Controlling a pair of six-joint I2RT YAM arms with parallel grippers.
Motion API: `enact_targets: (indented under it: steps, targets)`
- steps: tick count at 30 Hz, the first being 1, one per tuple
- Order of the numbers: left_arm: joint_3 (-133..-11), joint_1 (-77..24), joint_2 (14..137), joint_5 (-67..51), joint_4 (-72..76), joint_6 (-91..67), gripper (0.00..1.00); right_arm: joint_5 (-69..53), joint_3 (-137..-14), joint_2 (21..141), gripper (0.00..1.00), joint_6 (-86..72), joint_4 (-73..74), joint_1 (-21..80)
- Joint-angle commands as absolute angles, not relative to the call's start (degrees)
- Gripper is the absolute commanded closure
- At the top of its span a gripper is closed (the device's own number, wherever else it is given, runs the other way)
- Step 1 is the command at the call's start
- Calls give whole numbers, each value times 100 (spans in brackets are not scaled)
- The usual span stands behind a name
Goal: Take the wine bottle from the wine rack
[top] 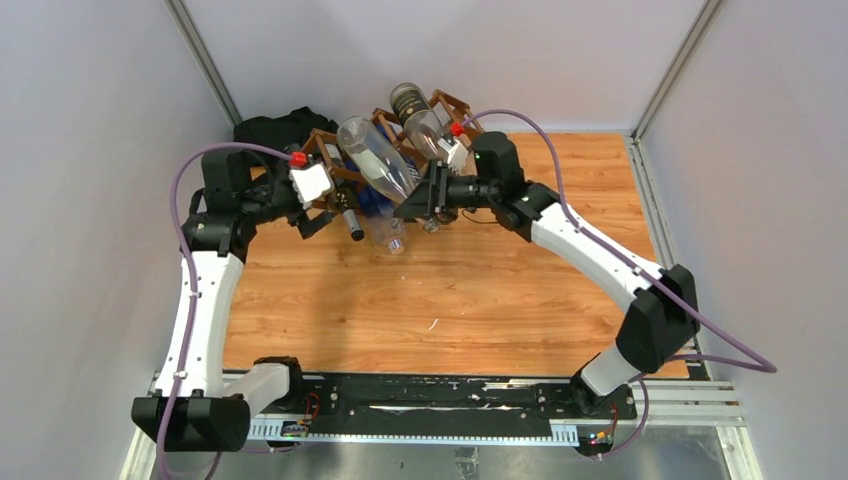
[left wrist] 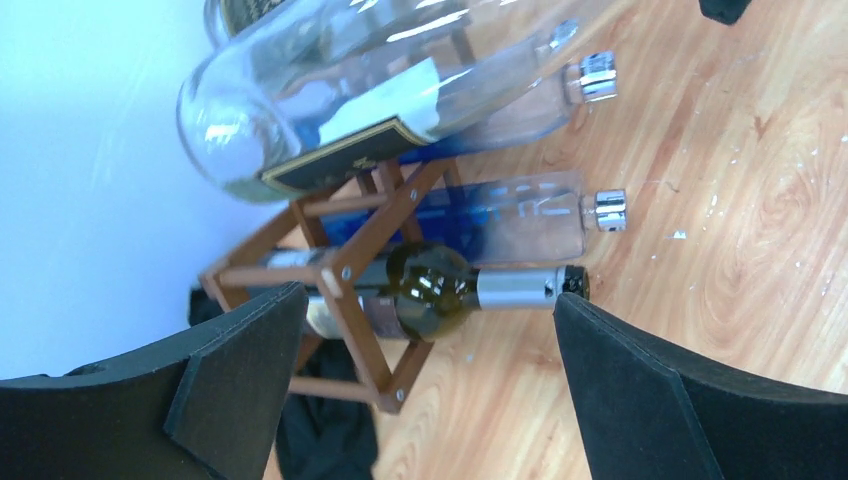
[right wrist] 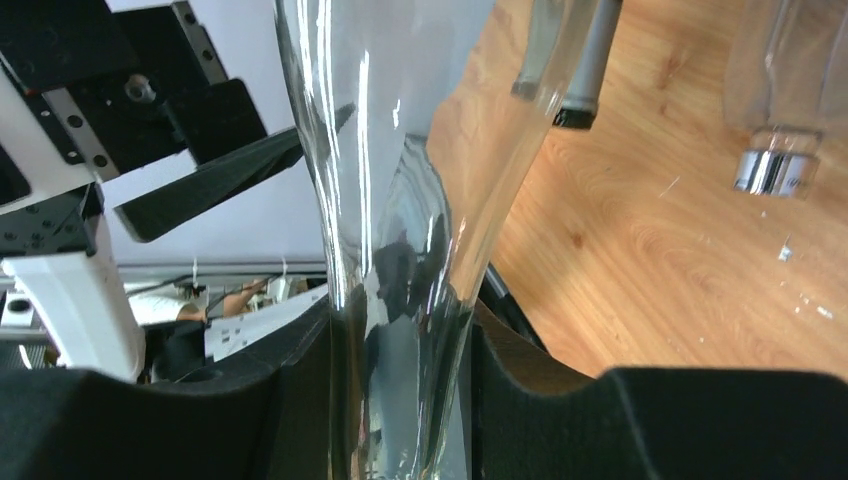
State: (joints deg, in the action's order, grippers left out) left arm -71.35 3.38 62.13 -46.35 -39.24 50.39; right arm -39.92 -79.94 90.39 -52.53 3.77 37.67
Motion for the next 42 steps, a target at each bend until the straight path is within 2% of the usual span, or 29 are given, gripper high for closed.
enact_targets:
  steps: [1, 6, 12, 20, 30, 42]
  targets:
    - [-7130, -314, 5898, -4441, -3944, 6127, 0, -4561, -7915, 8100, 100, -4643, -117, 3730]
    - [-6792, -907, 5405, -3956, -3939, 7159, 0, -4583, -7739, 7560, 100, -4278, 744, 3828]
    - [-6253, -1458, 4854, -3535, -3935, 8345, 0, -4608, -7499, 7135, 100, -4235, 1102, 4052]
    - [-5991, -2323, 4751, -3119, -3914, 8852, 0, -4449, -7627, 6954, 100, -3969, 2154, 4598]
    - [-5336, -3162, 4572, -2702, -3920, 8694, 0, -4141, -7937, 6828, 100, -3613, 3400, 5096]
    - [-5264, -3223, 4652, -2572, -3927, 6465, 0, -3748, -8470, 6783, 100, -3041, 3970, 5591]
